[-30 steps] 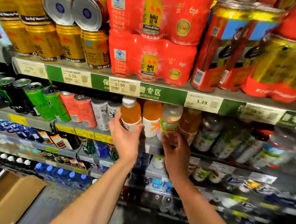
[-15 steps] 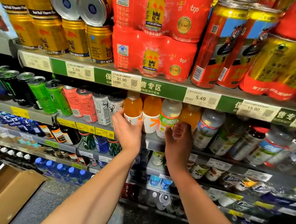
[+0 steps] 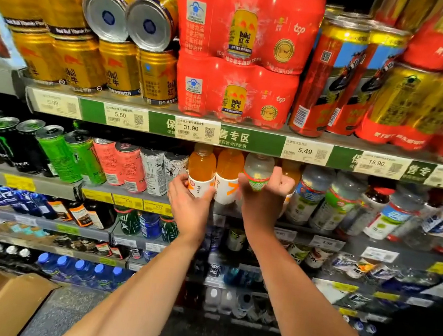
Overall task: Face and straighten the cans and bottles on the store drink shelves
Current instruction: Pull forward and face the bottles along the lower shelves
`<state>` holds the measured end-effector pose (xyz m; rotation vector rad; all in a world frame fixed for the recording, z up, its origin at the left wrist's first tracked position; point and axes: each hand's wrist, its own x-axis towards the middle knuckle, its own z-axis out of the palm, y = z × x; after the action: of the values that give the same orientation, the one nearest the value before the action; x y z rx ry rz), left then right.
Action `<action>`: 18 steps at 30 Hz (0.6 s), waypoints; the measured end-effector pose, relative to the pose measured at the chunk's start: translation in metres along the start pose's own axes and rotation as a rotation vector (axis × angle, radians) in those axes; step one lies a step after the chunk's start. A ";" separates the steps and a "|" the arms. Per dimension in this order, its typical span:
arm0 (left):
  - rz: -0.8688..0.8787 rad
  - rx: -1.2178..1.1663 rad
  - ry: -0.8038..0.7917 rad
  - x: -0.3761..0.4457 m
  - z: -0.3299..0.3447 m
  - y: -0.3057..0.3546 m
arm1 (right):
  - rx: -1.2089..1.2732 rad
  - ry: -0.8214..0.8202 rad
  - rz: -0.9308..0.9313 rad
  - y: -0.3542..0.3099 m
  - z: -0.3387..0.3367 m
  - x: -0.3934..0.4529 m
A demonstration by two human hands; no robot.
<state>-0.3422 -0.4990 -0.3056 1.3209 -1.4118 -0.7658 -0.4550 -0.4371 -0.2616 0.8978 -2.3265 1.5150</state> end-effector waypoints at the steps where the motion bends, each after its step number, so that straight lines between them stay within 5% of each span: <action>1: -0.006 -0.023 -0.022 0.001 -0.002 -0.001 | -0.015 0.032 0.012 -0.004 0.003 0.001; 7: 0.032 -0.065 -0.116 0.008 -0.015 -0.004 | -0.027 0.127 0.158 -0.024 0.013 -0.003; 18: 0.074 -0.037 -0.184 0.012 -0.031 -0.004 | 0.055 0.161 0.132 -0.033 0.008 -0.012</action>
<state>-0.3105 -0.5060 -0.2970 1.1874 -1.5751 -0.8769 -0.4248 -0.4492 -0.2469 0.6191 -2.2773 1.6450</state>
